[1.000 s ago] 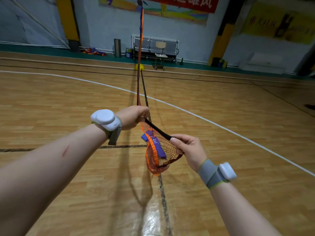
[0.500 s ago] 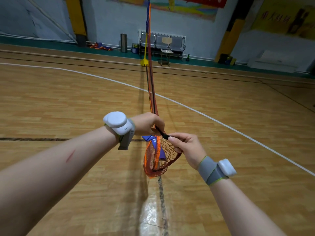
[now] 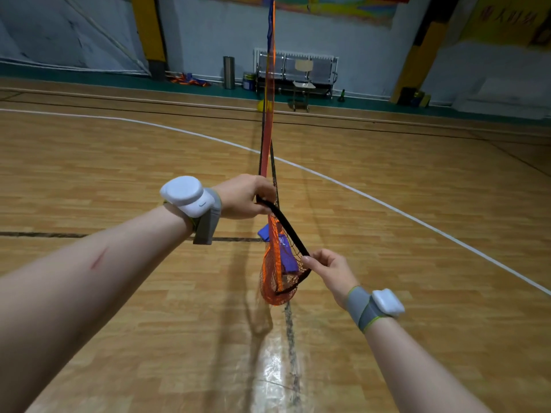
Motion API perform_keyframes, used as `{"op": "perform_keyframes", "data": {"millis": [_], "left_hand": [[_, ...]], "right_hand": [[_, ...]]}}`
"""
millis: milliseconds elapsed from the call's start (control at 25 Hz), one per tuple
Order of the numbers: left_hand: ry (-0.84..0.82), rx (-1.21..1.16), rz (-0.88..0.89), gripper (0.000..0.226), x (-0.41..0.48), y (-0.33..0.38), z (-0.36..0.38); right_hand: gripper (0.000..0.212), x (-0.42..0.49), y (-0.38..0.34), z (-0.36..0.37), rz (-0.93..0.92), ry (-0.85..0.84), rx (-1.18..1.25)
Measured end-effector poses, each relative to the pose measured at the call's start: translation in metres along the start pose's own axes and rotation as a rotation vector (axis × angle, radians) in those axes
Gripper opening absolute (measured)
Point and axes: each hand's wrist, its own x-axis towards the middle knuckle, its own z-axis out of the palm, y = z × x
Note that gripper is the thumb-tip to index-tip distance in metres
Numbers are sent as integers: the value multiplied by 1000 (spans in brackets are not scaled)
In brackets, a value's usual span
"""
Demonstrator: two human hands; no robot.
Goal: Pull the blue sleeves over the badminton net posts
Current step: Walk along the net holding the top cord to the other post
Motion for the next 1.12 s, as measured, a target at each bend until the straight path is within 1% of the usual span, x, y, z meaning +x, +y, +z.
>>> {"op": "perform_keyframes", "data": {"millis": [120,200,240,360,440,520,600,720,880,1000,1120], "left_hand": [[0,57,-46,13,-6,-7,4],[-2,84,-72,13,-11,-13,15],[-14,94,-86,13,-13,-15,20],[-68,126,-96,12,-14,-16,40],[-83,123,-104,12,-13,-16,47],[-107,68,-91,16,-10,-11,50],[-134,12,-53,28,-10,0,53],[-145,-2,74,36,-13,16,57],[-180,-56,139,28,-32,13,57],[-249,-66,122,21,-47,11,52],[-223,-89,117,16,-58,10,46]], "right_hand": [[19,-8,4,-7,-21,-20,1],[14,-17,1,-11,-34,-13,33],[11,-22,-2,-10,-44,-12,55],[13,-38,-12,-9,-84,-24,78],[11,-47,-21,-7,-107,-65,69],[10,-56,-31,-5,-126,-94,52],[10,-59,-38,-3,-129,-100,39],[15,-59,-42,2,-125,-52,29],[17,-65,-42,23,-92,-53,86],[20,-71,-39,39,-115,-38,116],[21,-77,-33,45,-118,-18,106]]}}
